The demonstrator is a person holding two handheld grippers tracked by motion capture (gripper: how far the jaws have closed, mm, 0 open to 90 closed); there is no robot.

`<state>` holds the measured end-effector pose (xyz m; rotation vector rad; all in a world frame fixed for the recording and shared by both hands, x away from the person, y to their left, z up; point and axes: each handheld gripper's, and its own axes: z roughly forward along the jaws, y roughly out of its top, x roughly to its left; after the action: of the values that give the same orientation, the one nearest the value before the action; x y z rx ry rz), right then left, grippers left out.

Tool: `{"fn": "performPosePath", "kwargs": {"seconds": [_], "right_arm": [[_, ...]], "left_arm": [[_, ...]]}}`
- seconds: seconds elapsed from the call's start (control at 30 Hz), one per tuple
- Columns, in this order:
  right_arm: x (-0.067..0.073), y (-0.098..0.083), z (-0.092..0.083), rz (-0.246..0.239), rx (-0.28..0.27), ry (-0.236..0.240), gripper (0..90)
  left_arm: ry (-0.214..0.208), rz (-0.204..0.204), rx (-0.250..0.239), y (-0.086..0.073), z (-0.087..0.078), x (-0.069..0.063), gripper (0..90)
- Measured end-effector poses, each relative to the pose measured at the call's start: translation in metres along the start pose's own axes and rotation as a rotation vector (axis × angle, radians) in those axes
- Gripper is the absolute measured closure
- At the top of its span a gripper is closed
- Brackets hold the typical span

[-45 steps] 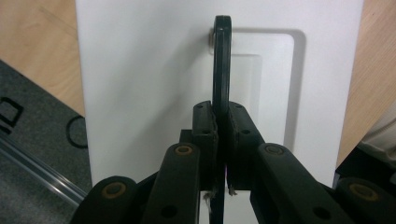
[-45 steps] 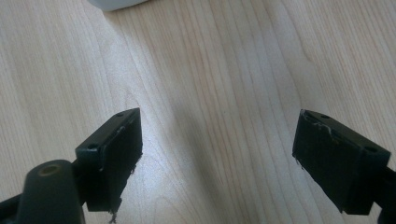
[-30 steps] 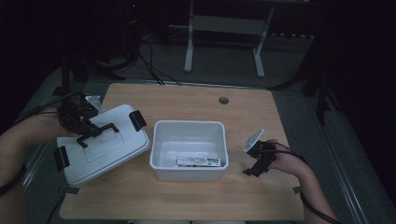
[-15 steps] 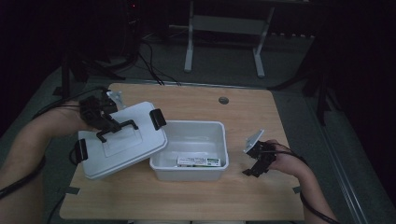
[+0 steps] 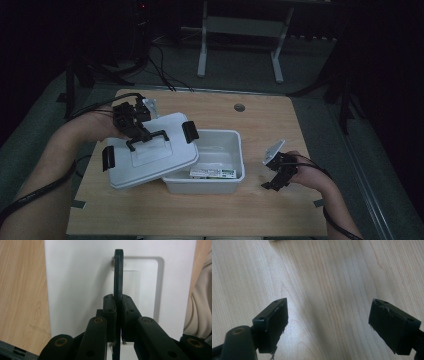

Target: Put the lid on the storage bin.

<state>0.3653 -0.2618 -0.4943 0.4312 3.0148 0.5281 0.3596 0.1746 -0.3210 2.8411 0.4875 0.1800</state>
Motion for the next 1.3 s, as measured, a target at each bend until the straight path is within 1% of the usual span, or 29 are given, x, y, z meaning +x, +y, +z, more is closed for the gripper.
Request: {"fn": "performPosePath", "kwargs": {"seconds": [0.27,0.33,0.47,0.6,0.67,0.87,0.9,1.0,1.1,1.3], "right_arm": [[0.001,-0.003,-0.002,0.005,-0.005,-0.002,15.6],[0.001,-0.004,-0.002,0.006,-0.006,-0.002,15.6],[0.002,-0.005,-0.002,0.01,-0.009,-0.002,15.6],[0.002,-0.006,-0.002,0.014,-0.01,-0.002,15.6],[0.002,-0.006,-0.002,0.014,-0.014,-0.002,15.7],[0.002,-0.008,-0.003,0.02,-0.014,0.0,15.6],[0.002,-0.009,-0.003,0.021,-0.013,-0.001,15.6],[0.002,-0.01,-0.004,0.022,-0.018,-0.001,15.6],[0.001,-0.012,-0.006,0.024,-0.023,-0.004,15.6],[0.001,-0.014,-0.009,0.029,-0.027,-0.009,15.6]], "left_arm": [[-0.018,0.05,0.002,0.024,0.007,-0.004,83.8],[-0.022,0.069,-0.003,0.03,0.009,-0.005,83.8],[-0.028,0.104,0.004,0.043,0.013,-0.008,83.8],[-0.028,0.125,0.005,0.054,0.015,-0.009,83.8],[-0.033,0.127,-0.002,0.06,0.016,-0.01,83.8],[-0.039,0.168,-0.002,0.081,0.021,-0.015,83.8],[-0.038,0.18,-0.004,0.085,0.021,-0.015,83.8],[-0.046,0.187,-0.019,0.095,0.022,-0.016,83.8],[-0.053,0.202,-0.024,0.104,0.024,-0.017,83.8],[-0.057,0.237,0.001,0.121,0.033,-0.023,83.8]]}}
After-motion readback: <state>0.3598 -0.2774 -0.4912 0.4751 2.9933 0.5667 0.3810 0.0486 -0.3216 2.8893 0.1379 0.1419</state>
